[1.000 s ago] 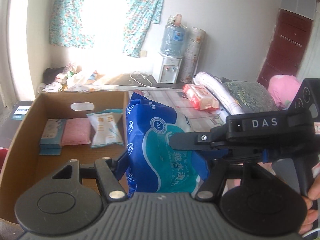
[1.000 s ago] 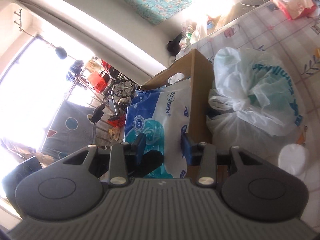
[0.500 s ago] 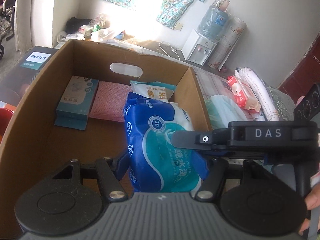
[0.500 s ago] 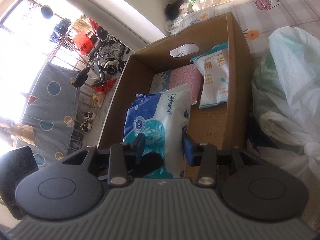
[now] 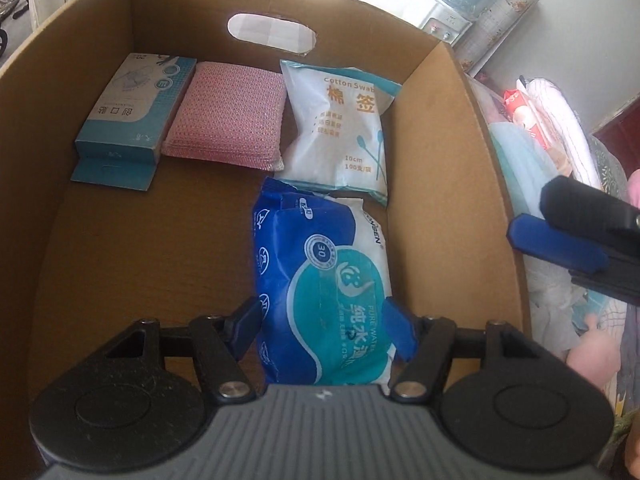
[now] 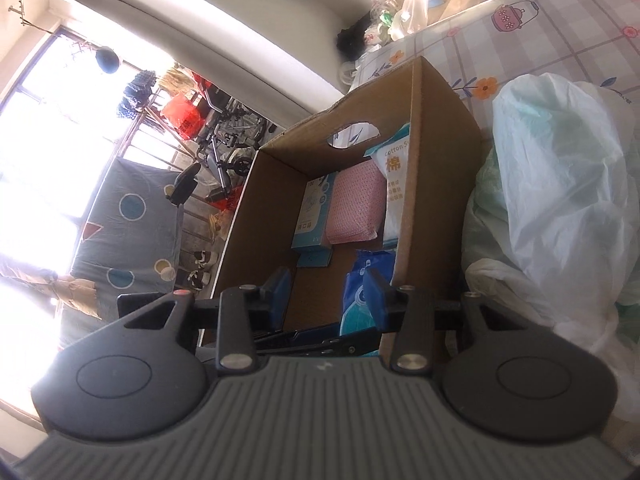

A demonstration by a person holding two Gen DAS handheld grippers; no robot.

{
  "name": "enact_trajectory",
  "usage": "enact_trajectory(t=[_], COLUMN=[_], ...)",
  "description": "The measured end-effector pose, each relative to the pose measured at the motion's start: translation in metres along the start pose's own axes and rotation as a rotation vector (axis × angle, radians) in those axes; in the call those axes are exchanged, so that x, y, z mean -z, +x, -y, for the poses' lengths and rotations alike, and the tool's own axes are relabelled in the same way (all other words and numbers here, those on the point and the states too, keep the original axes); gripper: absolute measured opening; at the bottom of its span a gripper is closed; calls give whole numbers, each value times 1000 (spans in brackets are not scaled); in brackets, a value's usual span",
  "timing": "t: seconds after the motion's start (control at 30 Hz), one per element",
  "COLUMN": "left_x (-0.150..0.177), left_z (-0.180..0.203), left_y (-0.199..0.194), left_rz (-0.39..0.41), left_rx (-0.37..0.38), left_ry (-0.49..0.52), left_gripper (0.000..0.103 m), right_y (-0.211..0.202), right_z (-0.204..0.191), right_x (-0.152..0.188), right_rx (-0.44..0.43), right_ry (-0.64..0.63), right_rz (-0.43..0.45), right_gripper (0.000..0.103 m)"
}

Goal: Organize soft objects
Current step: 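Lower the wet-wipes pack beside the cotton-swab bag and open the left gripper, then move the left gripper to the pink plush pig toy on the bed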

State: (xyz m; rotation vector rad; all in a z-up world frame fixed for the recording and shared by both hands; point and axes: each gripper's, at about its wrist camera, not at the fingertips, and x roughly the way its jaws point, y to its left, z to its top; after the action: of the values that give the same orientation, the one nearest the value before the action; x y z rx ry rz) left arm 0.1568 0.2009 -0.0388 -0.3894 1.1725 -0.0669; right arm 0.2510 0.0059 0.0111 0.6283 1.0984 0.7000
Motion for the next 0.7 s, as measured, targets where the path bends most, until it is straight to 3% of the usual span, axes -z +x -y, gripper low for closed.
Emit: enact_trajectory(t=[0.2,0.47,0.53,0.7], left_x=[-8,-6,-4,12], left_z=[11,13,15,30], left_y=[6,1,-10,-55], left_rz=[5,28,58,224], left_rx=[37,14,-9,-133], left_ry=[-16,-83,-83,-19], left_gripper=[67,72,76,80], right_y=[-14,-35,-43,-66], right_z=[16,25,25,17], right_x=[4,20,23,38], right_rx=[-25,-56,-56,-33], right_ry=[34,72,67,28], right_rz=[18,50,69,128], right_gripper=[41,42,43,52])
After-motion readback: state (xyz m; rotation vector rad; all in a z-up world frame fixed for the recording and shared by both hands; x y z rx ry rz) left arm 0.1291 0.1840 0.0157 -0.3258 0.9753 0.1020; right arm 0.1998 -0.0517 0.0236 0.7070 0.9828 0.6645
